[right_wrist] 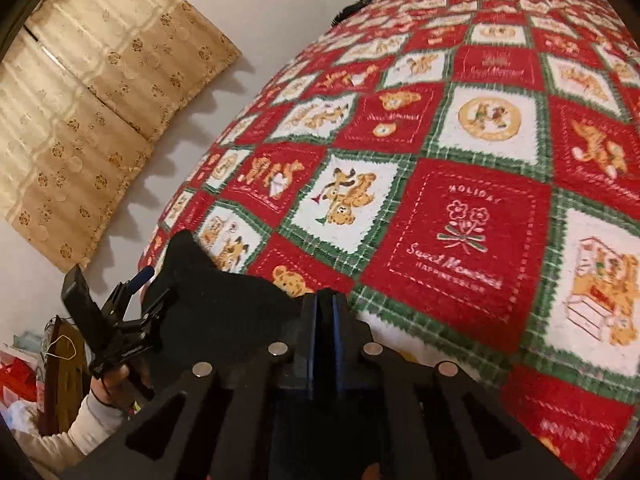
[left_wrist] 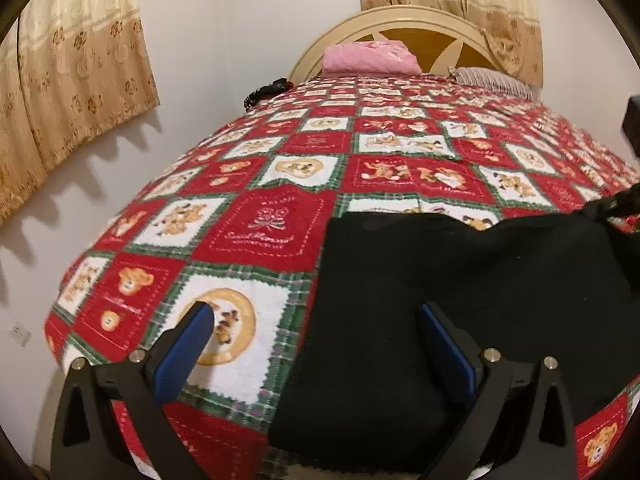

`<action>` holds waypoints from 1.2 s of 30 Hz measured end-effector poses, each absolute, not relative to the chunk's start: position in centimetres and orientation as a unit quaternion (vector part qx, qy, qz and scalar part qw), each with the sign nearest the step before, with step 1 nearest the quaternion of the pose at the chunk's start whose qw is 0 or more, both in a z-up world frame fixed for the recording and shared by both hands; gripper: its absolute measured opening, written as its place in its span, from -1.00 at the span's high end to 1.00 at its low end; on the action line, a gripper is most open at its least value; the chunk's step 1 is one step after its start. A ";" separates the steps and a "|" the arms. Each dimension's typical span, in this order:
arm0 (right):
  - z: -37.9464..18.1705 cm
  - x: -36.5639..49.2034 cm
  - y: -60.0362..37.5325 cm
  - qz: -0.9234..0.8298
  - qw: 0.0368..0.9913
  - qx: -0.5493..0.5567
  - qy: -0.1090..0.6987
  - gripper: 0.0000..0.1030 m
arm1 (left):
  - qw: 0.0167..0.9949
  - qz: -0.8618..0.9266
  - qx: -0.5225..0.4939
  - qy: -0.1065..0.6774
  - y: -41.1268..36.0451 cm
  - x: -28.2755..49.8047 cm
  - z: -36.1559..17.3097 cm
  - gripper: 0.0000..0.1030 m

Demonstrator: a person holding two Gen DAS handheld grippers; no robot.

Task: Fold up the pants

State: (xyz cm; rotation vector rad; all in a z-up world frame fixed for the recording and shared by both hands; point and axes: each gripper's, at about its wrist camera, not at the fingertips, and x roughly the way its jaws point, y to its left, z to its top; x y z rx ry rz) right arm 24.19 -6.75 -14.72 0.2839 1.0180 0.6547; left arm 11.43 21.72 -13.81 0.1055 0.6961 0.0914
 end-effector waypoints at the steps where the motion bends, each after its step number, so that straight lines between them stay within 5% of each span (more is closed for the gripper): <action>1: -14.2 23.7 -6.9 0.301 0.820 0.123 0.471 0.83 | 0.937 0.046 0.054 0.343 21.7 11.5 -13.8 -1.00; 9: -9.8 17.3 -5.4 0.320 0.853 0.059 0.407 0.82 | 0.930 0.047 0.016 0.364 22.5 11.9 -14.1 -1.00; 27: -15.3 12.4 0.6 0.373 0.810 0.027 0.452 0.78 | 0.932 0.060 0.031 0.357 21.8 10.9 -12.7 -1.00; 28: -14.7 12.2 0.0 0.364 0.819 0.029 0.442 0.72 | 0.936 0.061 0.040 0.344 21.3 10.3 -11.9 -1.00; 30: -13.4 11.6 -2.2 0.351 0.834 0.045 0.424 -0.12 | 0.944 0.051 0.046 0.322 20.4 9.5 -10.6 -1.00; 36: -10.3 9.9 -12.3 0.273 0.875 0.110 0.385 -0.20 | 0.951 -0.004 0.060 0.302 16.2 9.6 -8.2 -1.00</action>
